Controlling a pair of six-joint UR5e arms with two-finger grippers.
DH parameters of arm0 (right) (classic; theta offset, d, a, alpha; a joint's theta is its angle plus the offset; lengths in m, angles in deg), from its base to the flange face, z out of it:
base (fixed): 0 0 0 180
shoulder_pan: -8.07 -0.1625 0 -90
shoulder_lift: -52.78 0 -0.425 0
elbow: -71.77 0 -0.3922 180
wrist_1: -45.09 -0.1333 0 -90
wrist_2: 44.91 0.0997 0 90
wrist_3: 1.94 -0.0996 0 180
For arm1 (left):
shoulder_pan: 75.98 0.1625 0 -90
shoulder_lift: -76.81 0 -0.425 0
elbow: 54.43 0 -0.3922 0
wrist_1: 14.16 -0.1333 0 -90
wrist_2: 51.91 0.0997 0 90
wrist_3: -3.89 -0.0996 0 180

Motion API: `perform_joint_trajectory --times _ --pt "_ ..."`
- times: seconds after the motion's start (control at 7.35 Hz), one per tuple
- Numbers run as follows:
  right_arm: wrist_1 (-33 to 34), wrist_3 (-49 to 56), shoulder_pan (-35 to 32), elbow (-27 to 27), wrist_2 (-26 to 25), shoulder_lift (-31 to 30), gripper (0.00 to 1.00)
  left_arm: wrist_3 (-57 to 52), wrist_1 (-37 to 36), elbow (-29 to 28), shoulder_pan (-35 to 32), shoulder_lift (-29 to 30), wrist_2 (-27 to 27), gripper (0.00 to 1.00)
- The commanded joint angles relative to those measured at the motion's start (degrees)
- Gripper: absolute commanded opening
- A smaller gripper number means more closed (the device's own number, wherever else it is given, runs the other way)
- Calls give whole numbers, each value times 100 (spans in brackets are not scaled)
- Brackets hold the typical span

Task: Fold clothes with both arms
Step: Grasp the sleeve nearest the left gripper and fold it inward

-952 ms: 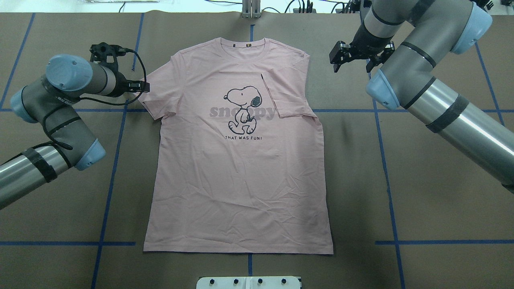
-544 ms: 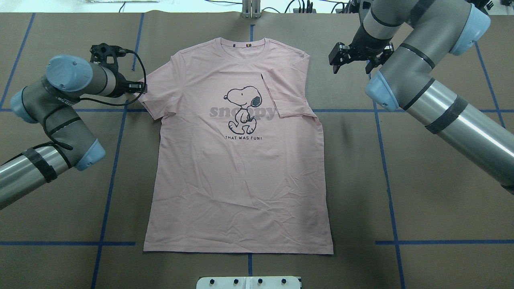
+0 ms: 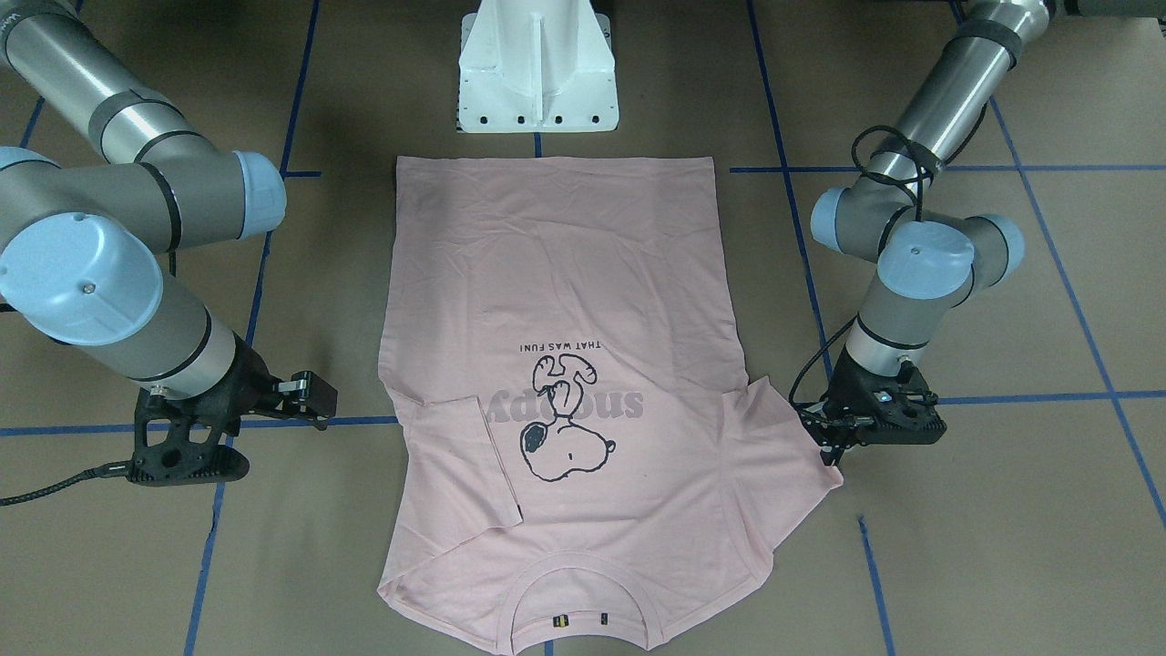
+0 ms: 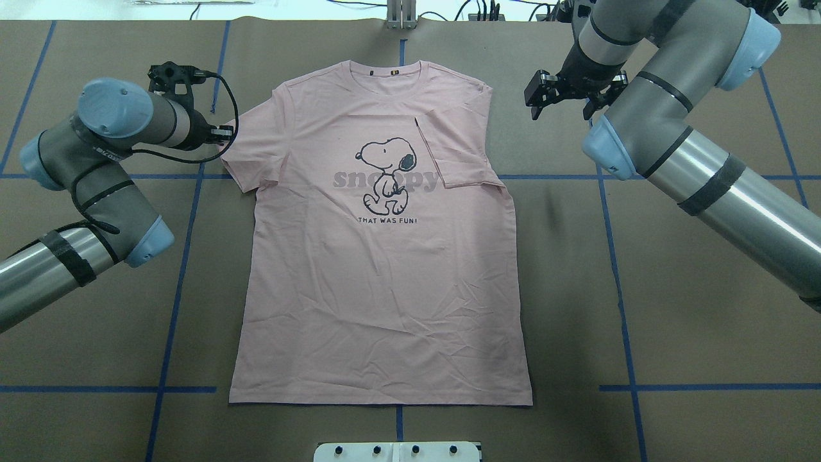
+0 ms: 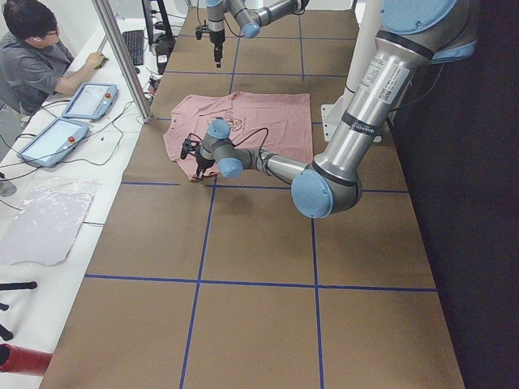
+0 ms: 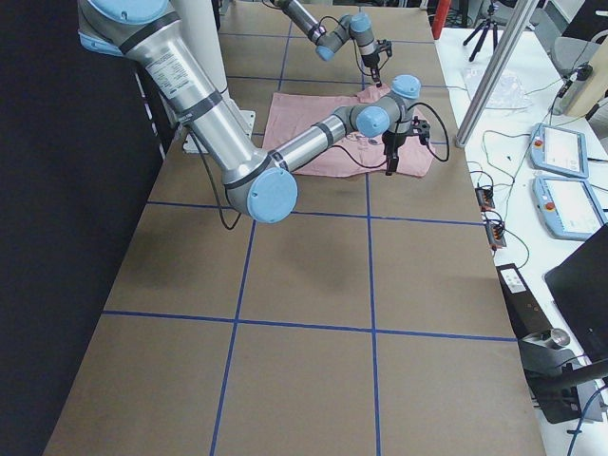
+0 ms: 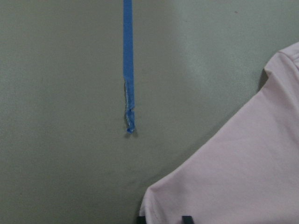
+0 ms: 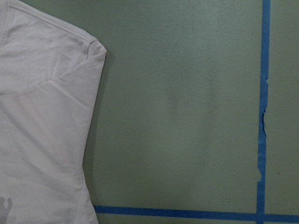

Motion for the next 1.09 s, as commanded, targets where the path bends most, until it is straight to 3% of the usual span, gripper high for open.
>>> perform_joint_trajectory --times 0.0,0.27,0.54,0.82,0.95 --pt "0 -1 15 -2 7 -17 100 493 -1290 768 -24 428 -220 0" --pt "0 8 15 -11 -2 -26 100 1591 -1394 518 368 1052 -212 0" --pt "-9 8 15 -11 7 -26 100 1946 -1176 -578 415 1940 -195 0" --pt "-158 7 23 -28 -2 -43 100 2018 -588 -1003 415 1987 -186 0" --pt "-158 16 41 -29 -2 -43 100 2018 -359 -1065 433 1987 -186 51"
